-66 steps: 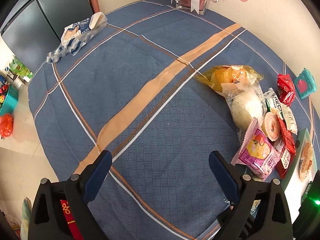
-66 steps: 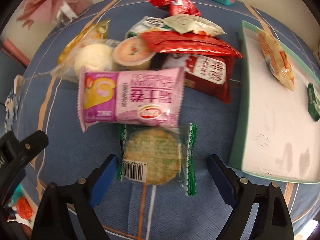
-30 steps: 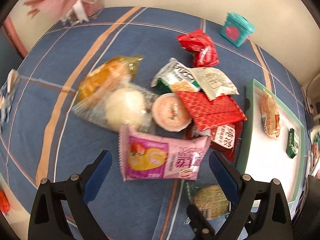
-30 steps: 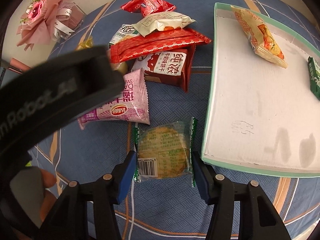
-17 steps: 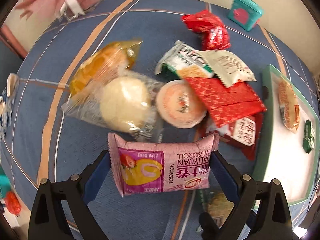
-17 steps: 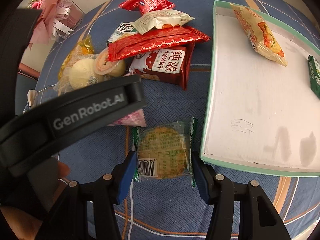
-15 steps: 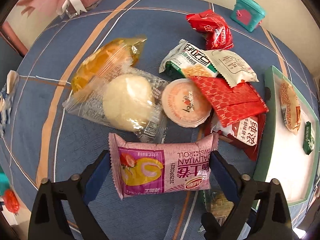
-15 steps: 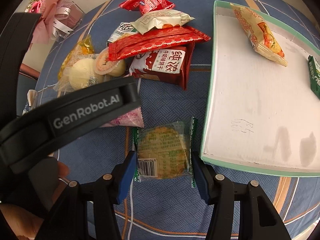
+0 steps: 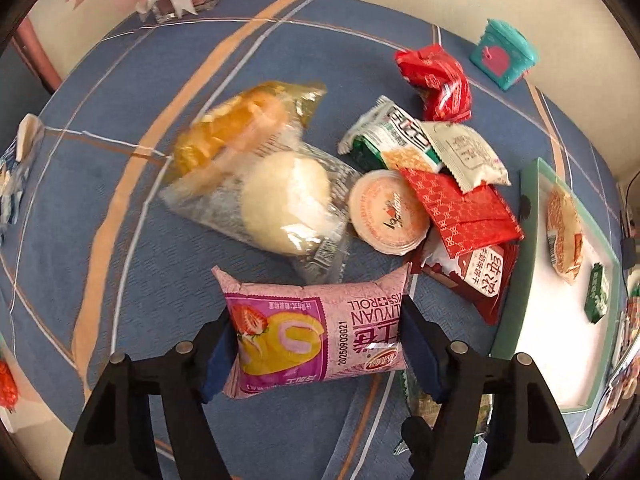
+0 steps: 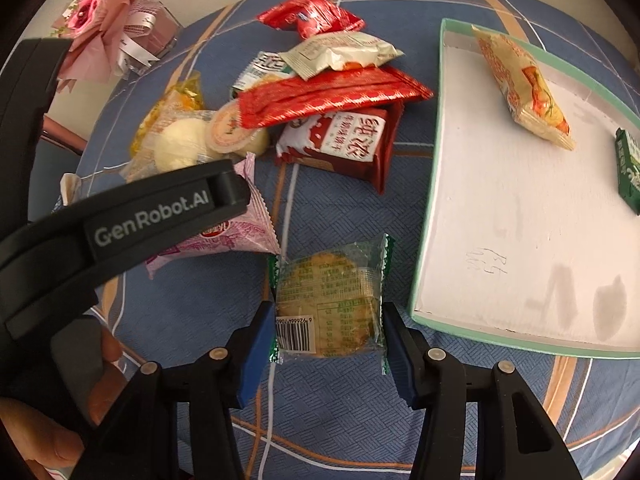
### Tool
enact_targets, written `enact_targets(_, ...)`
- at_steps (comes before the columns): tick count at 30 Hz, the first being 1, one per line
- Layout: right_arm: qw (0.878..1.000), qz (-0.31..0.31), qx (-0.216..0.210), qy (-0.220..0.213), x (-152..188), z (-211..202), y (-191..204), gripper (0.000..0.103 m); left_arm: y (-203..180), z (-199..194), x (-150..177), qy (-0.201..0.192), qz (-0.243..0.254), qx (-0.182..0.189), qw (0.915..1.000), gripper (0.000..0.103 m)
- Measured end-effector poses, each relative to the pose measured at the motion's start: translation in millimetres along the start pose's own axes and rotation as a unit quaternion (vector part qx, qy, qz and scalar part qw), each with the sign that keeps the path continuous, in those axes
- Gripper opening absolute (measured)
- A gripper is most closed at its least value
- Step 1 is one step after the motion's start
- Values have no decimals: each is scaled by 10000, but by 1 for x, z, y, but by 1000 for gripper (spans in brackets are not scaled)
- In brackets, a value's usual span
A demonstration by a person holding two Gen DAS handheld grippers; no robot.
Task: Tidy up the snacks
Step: 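Grasp the round biscuit pack with the right tool while the left tool grasps the pink Swiss roll bag, then carry both snacks into the white tray and open both tools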
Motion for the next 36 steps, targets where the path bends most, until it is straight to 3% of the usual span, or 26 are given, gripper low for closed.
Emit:
enact_targets(11, 9973, 56, -408, -613, 13, -61, -5, 55, 33, -77, 8, -871, -527, 176, 9947, 75)
enact_targets(16, 9948, 127, -524, -864, 21, -88, -9, 55, 38, -89, 13, -1108, -795, 39, 9906, 75)
enact_targets(22, 9945, 383, -370, -897, 20, -99, -29, 55, 25, -75, 5, -1192, -928, -98, 9885, 75)
enact_targets(29, 9903, 1064, -15, -899, 7, -92, -59, 55, -4, -69, 9, -1126, -673, -56, 9914, 75)
enact_targets(36, 9766, 1892, 364, -957, 3, -97, -103, 55, -64, -62, 18, -1050, 18, 25, 9945, 75)
Point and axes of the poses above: each gripper's, at about its wrist camera, not at the fingertips, and z roughly the way its jaws point, y to its left, x to its underside, the point moved 2 cm from there along z, roughly the way its jaws point, and after that the axes turned 4 degrees about z, right-handed, at the moved point
